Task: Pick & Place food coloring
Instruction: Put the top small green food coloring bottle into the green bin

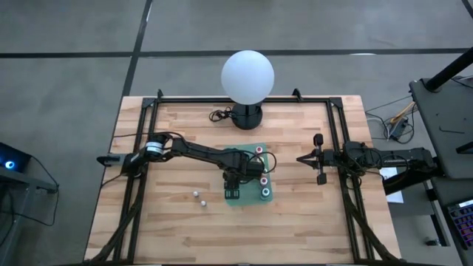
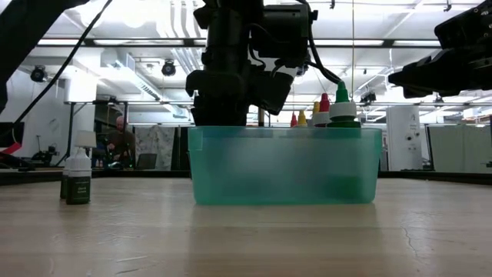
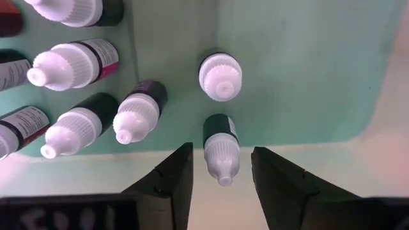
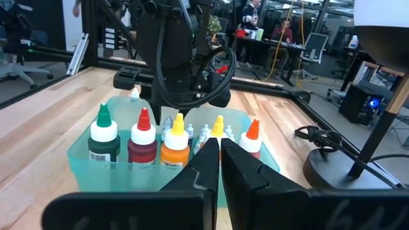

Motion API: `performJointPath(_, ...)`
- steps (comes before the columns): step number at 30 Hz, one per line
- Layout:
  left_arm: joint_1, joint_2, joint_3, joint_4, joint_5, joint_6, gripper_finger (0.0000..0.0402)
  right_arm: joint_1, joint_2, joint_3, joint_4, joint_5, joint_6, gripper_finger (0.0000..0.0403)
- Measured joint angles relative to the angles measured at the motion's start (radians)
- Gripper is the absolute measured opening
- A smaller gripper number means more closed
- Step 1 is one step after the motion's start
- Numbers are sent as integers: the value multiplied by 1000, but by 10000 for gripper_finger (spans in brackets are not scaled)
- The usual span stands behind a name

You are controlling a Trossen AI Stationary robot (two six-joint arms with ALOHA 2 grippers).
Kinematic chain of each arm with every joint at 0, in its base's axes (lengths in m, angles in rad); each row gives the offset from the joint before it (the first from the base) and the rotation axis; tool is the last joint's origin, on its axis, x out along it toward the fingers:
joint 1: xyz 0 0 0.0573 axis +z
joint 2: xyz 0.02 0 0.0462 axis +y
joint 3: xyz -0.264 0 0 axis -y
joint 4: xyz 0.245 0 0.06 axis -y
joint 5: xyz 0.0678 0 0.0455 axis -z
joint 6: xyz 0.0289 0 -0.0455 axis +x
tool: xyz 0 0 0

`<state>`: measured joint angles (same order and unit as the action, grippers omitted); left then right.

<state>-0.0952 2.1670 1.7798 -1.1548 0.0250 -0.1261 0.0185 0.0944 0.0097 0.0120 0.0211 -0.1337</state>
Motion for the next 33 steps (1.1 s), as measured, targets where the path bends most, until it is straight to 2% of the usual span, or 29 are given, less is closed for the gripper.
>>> performJointPath(13,0,0,79,-80,0,-7,131,0,0,0,0,0,0,9)
performJointPath(24,0,-5,203,-193,0,-17,131,1,0,0,0,0,1,9)
performJointPath(33,-1,-53,282,-220,0,-17,131,1,0,0,0,0,0,9)
